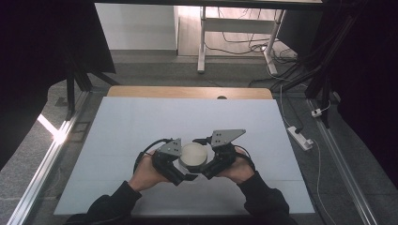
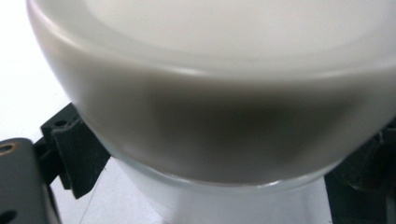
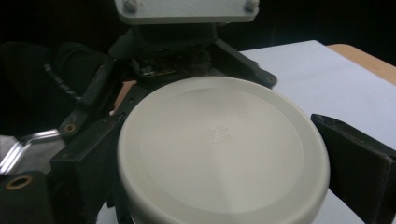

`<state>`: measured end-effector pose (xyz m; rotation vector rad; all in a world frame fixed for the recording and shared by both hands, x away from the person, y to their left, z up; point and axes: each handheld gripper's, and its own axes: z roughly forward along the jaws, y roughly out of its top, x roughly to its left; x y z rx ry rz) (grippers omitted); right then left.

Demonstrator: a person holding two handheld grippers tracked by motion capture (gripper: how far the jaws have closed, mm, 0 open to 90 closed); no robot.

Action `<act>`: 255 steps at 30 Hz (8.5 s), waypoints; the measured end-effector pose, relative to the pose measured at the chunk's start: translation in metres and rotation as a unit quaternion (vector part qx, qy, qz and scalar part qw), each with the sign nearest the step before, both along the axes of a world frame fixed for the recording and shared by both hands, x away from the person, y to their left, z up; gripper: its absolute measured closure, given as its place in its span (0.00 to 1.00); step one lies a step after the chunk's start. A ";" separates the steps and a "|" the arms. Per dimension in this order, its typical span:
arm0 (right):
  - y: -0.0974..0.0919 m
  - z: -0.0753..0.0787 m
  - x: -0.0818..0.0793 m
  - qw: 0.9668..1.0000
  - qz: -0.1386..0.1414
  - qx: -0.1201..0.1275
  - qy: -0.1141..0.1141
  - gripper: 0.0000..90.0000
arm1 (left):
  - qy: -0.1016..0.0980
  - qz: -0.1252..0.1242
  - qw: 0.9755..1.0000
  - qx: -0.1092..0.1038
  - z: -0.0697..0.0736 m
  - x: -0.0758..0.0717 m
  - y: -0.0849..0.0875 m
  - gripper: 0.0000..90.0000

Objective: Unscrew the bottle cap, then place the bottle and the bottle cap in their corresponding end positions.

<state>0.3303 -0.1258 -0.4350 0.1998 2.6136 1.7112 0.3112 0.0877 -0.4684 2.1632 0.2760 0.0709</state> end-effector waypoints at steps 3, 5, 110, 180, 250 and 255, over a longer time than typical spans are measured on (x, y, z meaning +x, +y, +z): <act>-0.002 -0.001 0.003 1.000 0.024 0.001 0.004 0.08 | 0.000 -0.008 1.000 0.001 0.000 0.000 -0.001 0.08; -0.003 -0.001 0.005 0.999 0.033 0.003 0.004 0.08 | -0.001 -0.008 1.000 0.004 0.000 0.000 -0.001 0.08; -0.006 0.007 -0.052 0.990 -0.138 -0.004 -0.027 0.08 | -0.002 0.137 0.991 -0.014 -0.002 0.049 0.020 0.08; 0.024 -0.104 -0.025 0.980 -0.121 -0.155 0.003 0.08 | -0.017 0.167 0.986 -0.004 -0.049 0.110 0.005 0.08; -0.021 -0.058 -0.026 0.978 -0.190 -0.086 0.030 0.00 | 0.011 0.192 0.981 -0.009 -0.012 0.021 0.063 0.00; -0.031 -0.052 -0.030 0.976 -0.199 -0.082 0.024 0.00 | 0.015 0.195 0.981 -0.019 -0.009 0.004 0.074 0.00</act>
